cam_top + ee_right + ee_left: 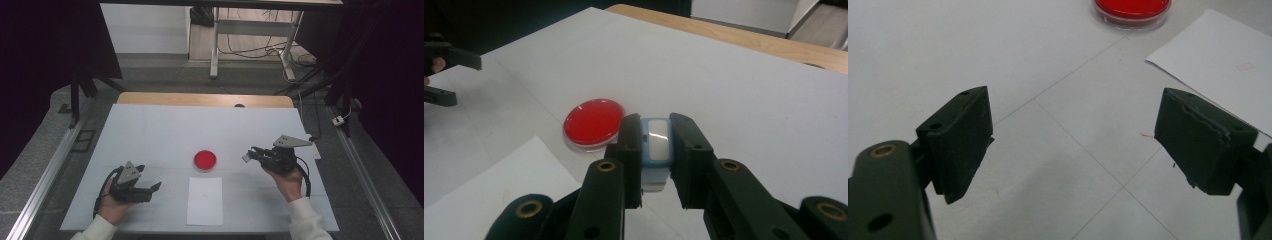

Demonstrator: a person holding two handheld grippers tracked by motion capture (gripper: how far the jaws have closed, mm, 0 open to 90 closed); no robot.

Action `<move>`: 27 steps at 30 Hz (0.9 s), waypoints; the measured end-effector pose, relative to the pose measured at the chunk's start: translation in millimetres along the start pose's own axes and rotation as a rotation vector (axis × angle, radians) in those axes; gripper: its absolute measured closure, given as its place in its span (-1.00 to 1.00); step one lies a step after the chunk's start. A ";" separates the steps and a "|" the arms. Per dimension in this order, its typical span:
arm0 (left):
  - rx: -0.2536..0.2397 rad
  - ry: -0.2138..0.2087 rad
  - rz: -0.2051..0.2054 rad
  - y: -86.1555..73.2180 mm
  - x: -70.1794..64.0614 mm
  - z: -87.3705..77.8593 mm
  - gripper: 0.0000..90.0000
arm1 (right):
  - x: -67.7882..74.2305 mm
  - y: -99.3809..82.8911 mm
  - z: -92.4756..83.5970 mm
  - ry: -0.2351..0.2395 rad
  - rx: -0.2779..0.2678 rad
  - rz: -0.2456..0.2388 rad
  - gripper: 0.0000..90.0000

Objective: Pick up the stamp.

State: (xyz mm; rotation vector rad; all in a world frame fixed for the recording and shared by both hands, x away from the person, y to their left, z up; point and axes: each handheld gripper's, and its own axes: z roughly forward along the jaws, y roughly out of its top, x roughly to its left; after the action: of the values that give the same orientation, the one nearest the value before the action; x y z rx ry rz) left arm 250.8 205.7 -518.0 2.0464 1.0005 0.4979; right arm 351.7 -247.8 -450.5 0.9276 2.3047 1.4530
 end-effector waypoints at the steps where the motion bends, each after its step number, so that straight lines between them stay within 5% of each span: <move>1: 0.000 0.000 0.000 0.0 0.0 0.0 -0.65 | 0.9 0.1 0.6 0.005 -0.003 0.001 0.68; 27: 0.000 -0.005 0.005 1.0 -1.8 2.2 -0.65 | 42.0 7.3 22.9 0.093 -0.036 -0.028 0.68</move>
State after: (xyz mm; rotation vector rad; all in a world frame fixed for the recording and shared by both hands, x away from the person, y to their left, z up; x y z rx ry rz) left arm 251.6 202.8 -518.5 2.0494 0.9933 0.4951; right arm 334.6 -202.5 -450.0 0.8310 2.3385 1.5521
